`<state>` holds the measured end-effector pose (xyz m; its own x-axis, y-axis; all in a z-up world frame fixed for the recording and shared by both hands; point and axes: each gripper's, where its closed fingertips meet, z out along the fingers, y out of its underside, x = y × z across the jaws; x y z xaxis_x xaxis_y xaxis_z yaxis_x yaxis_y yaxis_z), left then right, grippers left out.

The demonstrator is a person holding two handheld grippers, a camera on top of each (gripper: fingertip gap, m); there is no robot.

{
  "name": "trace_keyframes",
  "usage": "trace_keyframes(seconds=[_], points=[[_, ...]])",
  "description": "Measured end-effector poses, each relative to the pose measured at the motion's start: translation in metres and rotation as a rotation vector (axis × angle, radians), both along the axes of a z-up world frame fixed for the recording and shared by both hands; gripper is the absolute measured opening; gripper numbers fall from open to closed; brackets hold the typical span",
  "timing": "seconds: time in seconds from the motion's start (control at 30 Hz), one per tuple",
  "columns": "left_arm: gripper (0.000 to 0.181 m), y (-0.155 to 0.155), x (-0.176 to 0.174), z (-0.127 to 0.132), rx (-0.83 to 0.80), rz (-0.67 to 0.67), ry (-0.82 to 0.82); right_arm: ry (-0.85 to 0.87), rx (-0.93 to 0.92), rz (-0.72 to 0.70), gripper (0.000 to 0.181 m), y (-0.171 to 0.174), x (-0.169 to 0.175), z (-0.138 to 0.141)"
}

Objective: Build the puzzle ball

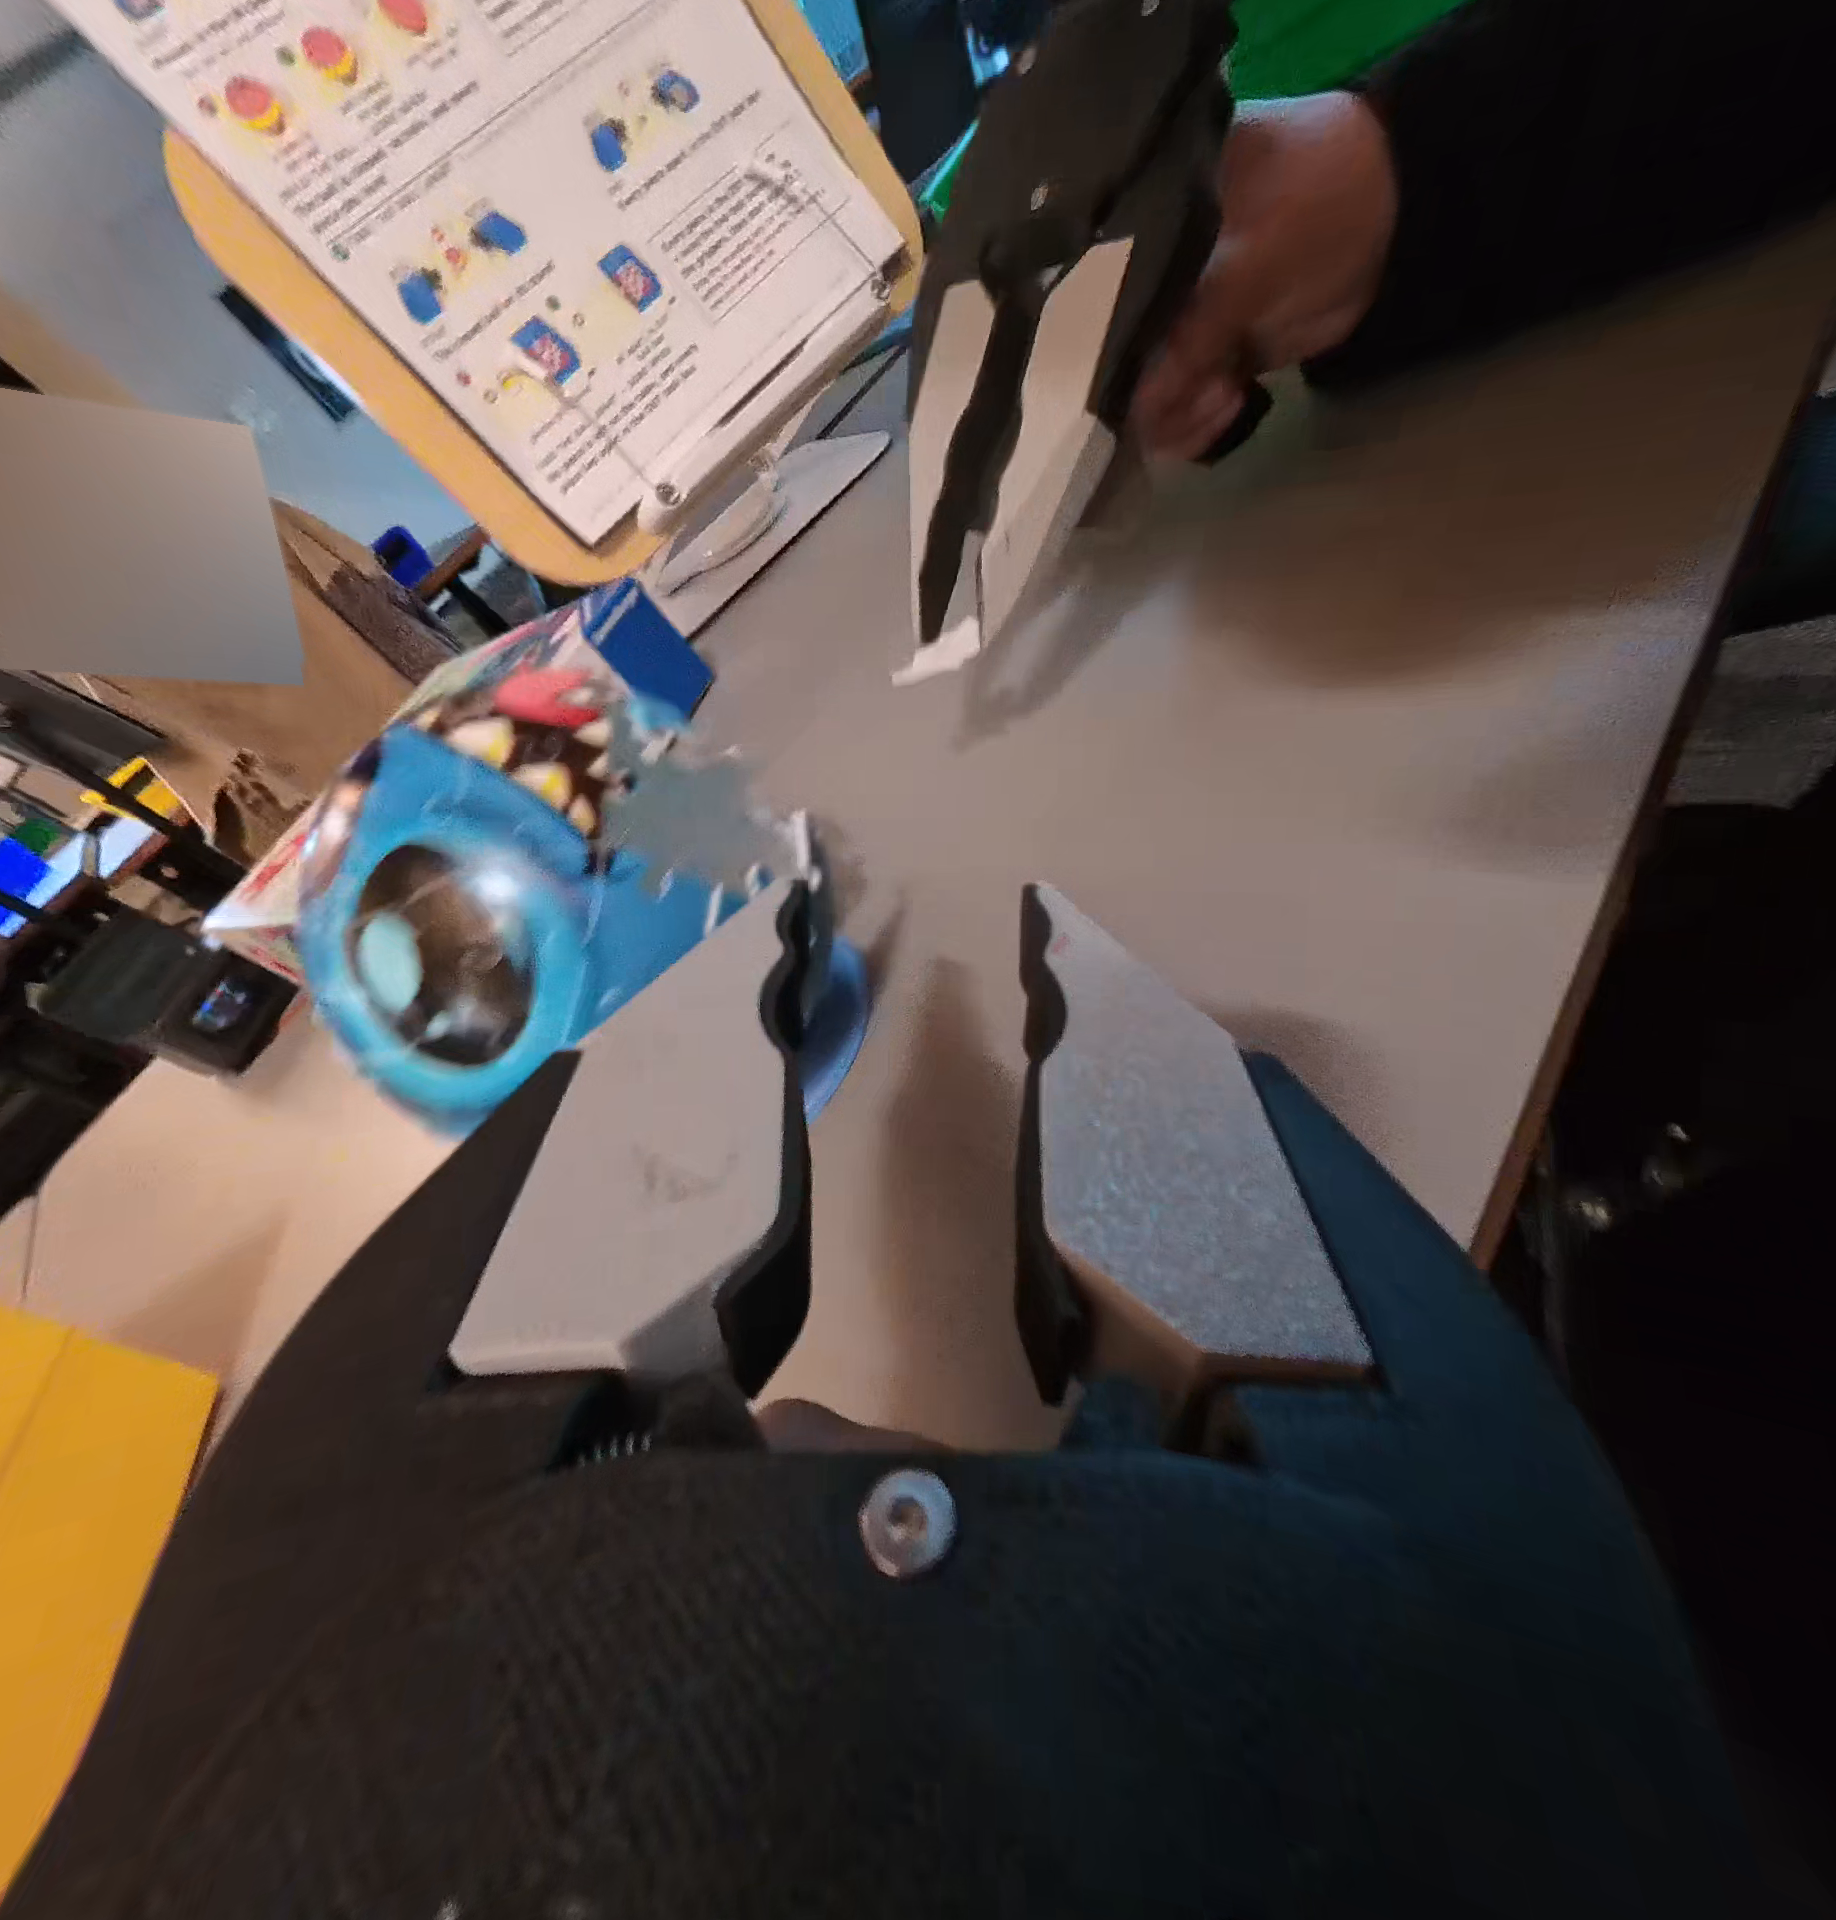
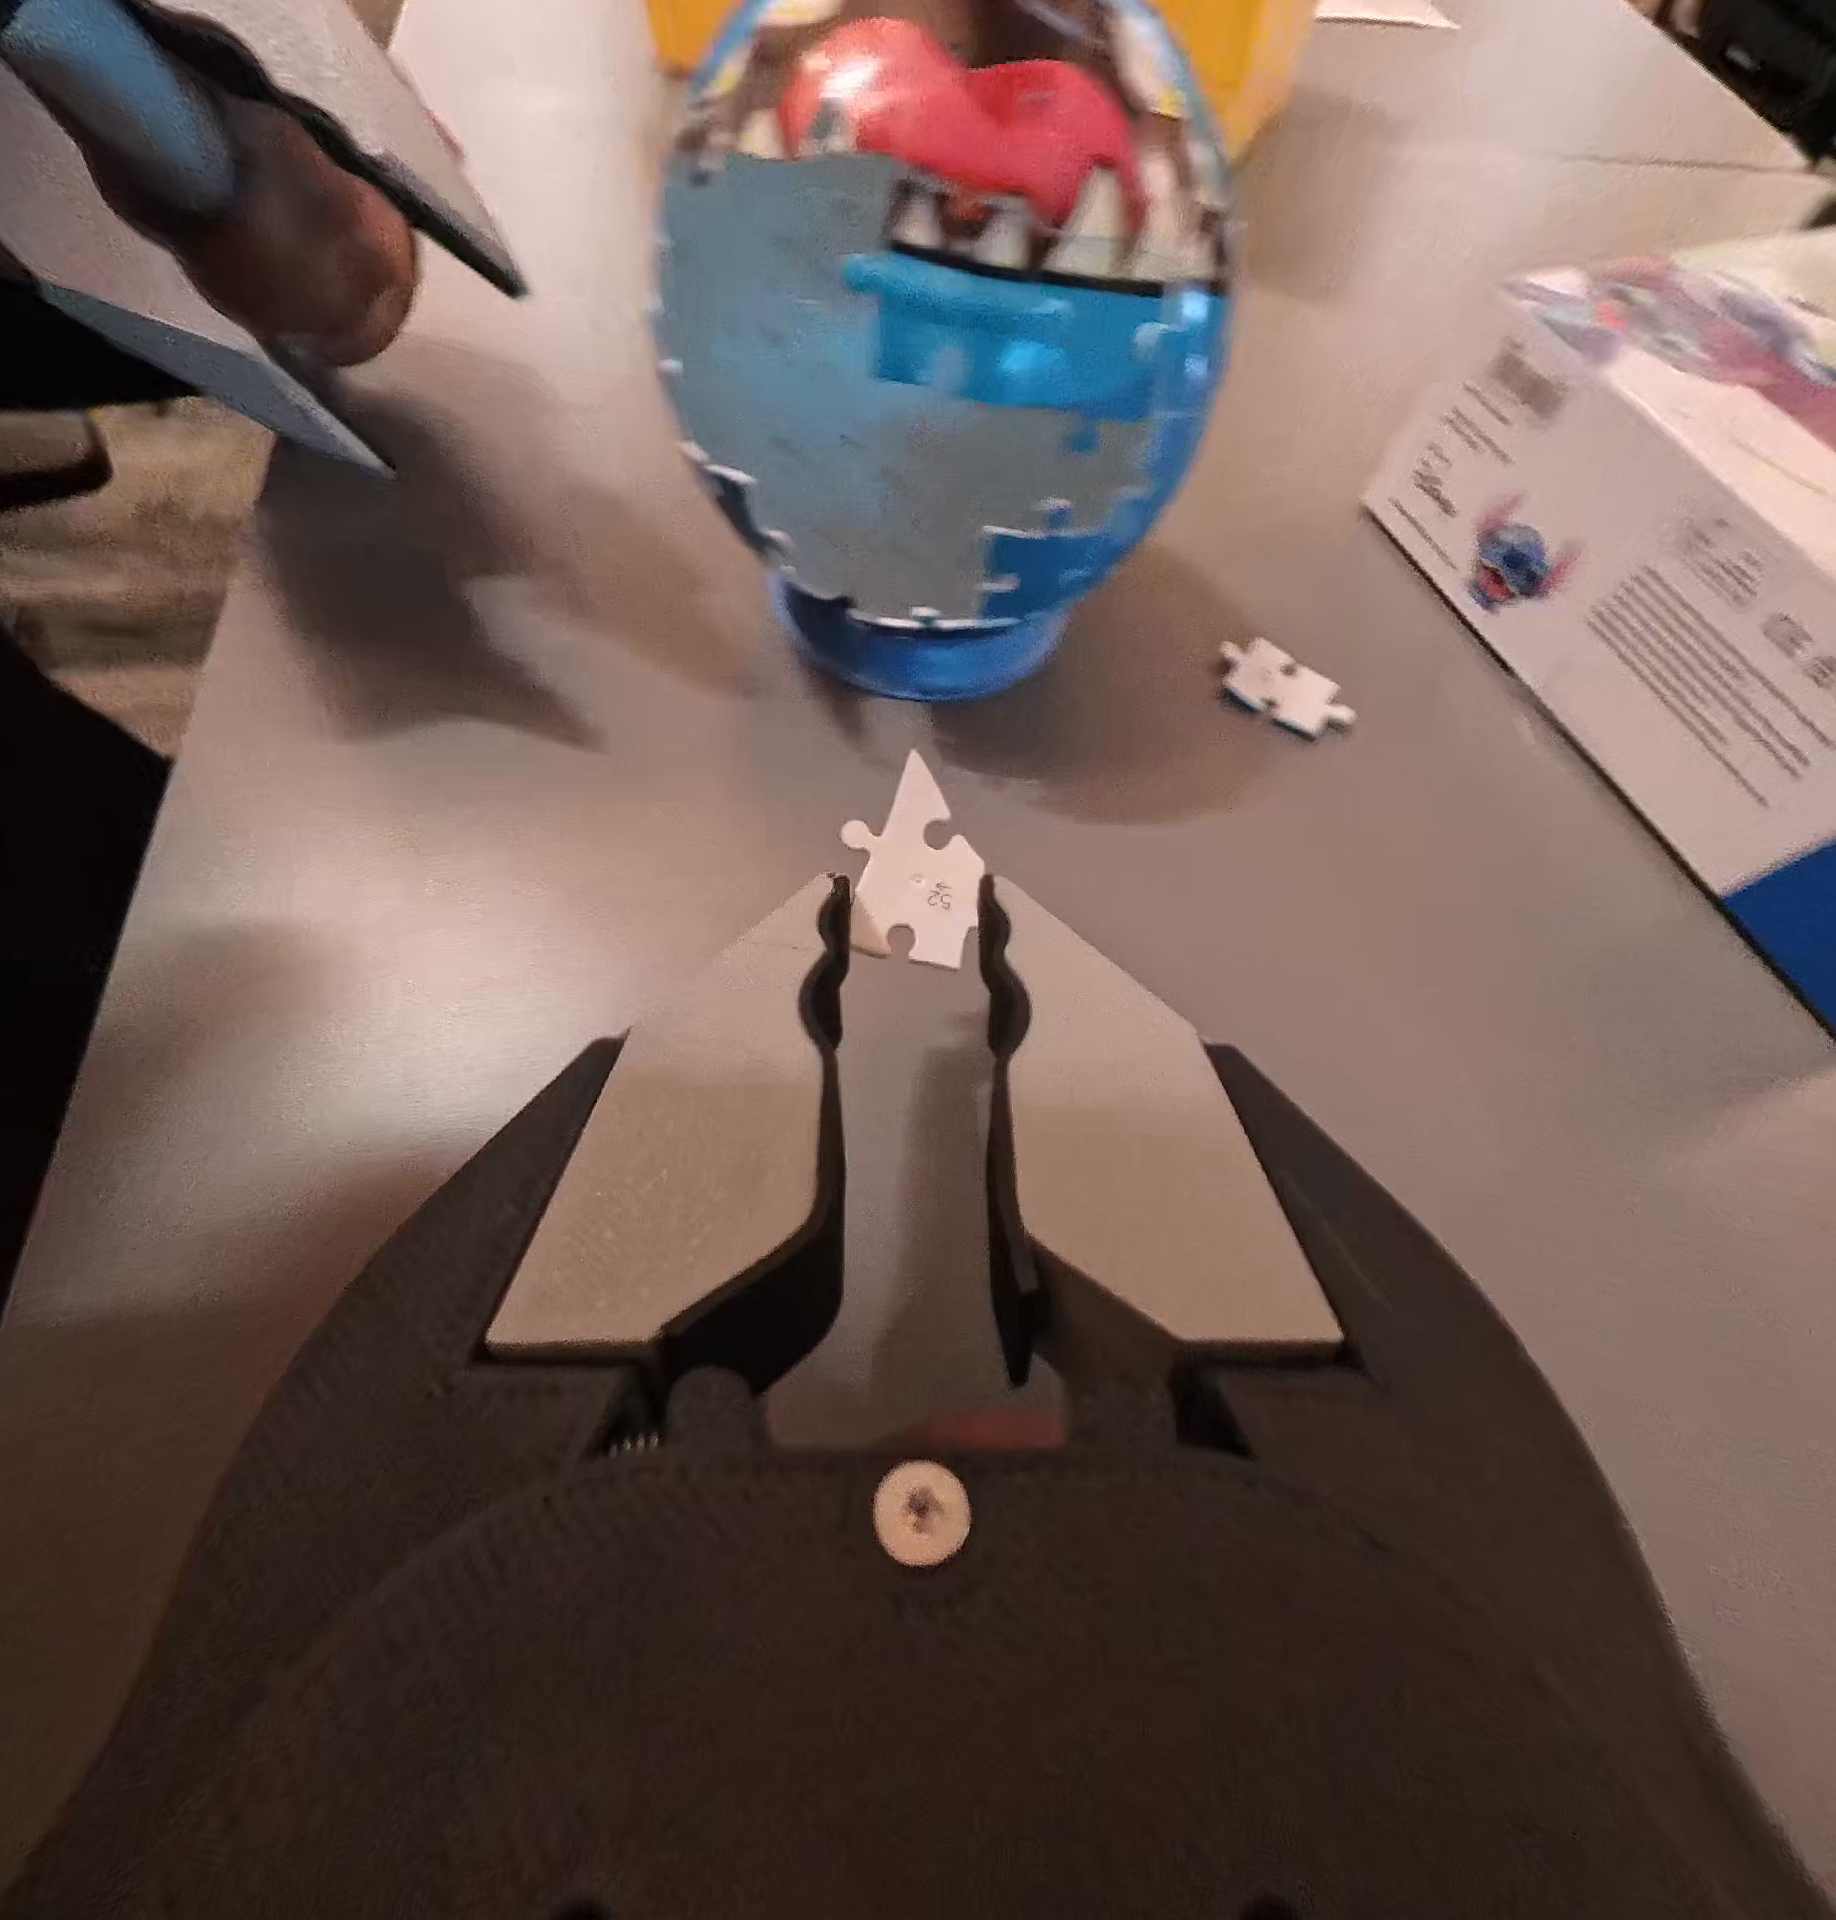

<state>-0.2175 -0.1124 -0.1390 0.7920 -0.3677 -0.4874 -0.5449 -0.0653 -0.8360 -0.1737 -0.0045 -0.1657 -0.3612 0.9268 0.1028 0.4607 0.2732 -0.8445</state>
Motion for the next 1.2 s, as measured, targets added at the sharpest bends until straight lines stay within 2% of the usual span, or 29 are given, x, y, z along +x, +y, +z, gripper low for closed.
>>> trace_keyframes(seconds=[0.17,0.3,0.4,0.57,0.67,0.73,0.87,1.0,1.2], points=[[0.044,0.033,0.028,-0.026,-0.014,0.053,0.241,-0.042,0.067,0.108,0.021,-0.036,0.004,-0.014],[0.042,0.045,0.041,-0.044,0.018,0.03,0.462,-0.067,0.063,0.149,0.021,-0.051,0.01,-0.02],[0.037,0.052,0.048,-0.046,0.05,0.011,0.534,-0.08,0.059,0.164,0.022,-0.055,0.013,-0.021],[0.009,0.054,0.057,-0.041,0.118,-0.042,0.6,-0.096,-0.015,0.179,0.021,-0.061,0.017,-0.021],[0.0,0.056,0.056,-0.05,0.094,-0.063,0.652,-0.085,-0.041,0.173,0.019,-0.06,0.016,-0.018],[0.0,0.057,0.053,-0.055,0.076,-0.059,0.645,-0.086,-0.064,0.18,0.015,-0.06,0.017,-0.018],[0.0,0.055,0.043,-0.052,0.09,-0.058,0.631,-0.068,-0.043,0.156,0.026,-0.05,0.014,-0.018],[0.0,0.05,0.038,-0.049,0.172,-0.095,0.663,0.044,-0.028,0.161,0.027,-0.043,0.009,-0.002],[0.0,0.051,0.036,-0.041,0.194,-0.124,0.564,0.155,0.061,0.24,0.025,-0.057,-0.001,0.005]])
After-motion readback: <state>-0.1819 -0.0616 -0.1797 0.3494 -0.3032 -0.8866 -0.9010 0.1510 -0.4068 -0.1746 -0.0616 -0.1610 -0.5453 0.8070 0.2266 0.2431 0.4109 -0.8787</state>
